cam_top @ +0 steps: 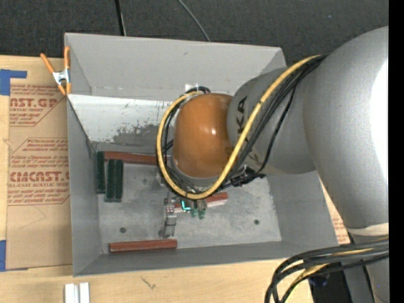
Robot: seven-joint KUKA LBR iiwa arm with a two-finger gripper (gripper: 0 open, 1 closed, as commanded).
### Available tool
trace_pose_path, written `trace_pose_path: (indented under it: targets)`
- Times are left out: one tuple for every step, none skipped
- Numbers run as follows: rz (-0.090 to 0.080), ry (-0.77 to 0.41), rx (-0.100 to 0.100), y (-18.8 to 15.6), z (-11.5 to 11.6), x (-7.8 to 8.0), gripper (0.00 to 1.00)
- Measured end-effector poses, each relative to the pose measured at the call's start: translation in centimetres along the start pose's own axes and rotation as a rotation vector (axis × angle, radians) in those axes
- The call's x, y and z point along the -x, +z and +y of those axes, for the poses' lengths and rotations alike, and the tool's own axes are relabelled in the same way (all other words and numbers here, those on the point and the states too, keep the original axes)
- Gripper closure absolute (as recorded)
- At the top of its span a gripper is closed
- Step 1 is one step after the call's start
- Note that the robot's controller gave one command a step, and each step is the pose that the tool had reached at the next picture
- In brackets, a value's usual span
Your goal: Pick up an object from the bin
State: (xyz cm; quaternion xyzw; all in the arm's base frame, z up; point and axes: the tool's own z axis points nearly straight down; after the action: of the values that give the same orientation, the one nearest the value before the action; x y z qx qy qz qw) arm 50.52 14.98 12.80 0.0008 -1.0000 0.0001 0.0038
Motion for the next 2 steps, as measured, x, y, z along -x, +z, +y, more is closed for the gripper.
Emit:
trace_pose_path:
  targets:
    - [-0.007, 0.001, 0.001, -0.4, -0.1, 0.2, 0.0]
    - [-0.01, -0.013, 0.002, 4.3, 1.6, -1.2, 0.0]
